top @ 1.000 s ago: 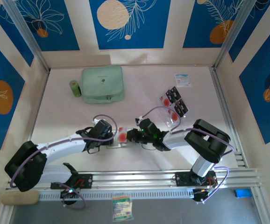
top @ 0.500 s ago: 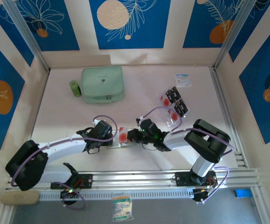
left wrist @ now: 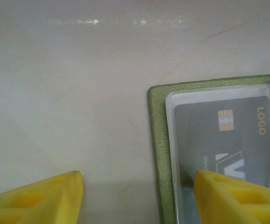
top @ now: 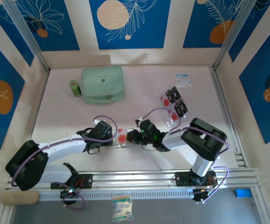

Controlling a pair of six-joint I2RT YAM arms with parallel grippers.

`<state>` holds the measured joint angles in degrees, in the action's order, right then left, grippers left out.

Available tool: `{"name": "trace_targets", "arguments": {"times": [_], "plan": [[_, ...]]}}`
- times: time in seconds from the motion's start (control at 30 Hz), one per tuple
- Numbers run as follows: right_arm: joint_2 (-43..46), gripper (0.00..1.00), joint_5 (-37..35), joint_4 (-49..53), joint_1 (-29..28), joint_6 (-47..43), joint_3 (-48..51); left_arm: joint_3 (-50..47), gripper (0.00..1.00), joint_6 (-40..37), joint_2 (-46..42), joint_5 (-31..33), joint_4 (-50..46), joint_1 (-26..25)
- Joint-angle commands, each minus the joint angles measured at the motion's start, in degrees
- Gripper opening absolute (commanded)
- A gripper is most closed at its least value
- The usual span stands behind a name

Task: Put the credit cards into the card holder
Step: Insert the credit card into the card slot.

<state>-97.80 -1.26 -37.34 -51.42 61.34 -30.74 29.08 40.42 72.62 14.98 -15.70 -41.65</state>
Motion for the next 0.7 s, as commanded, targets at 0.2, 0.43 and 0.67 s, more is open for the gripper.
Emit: {"name": "trace_targets", "arguments": {"times": [0.2, 0.43, 0.67], "plan": [[1.0, 0.0, -0.3, 1.7, 0.3, 0.0, 1.0, -0.8, 0.64, 0.3, 0.3, -0.4, -0.1, -0.3], [0.8, 0.0, 0.7, 3.8, 0.0, 0.3, 0.8, -1.0, 0.64, 0.3, 0.3, -0.5, 0.3, -0.2], [0.8, 0.0, 2.0, 7.2, -0.2, 0.1, -0.4, -1.0, 0.64, 0.2, 0.5, -0.4, 0.3, -0.2]]}}
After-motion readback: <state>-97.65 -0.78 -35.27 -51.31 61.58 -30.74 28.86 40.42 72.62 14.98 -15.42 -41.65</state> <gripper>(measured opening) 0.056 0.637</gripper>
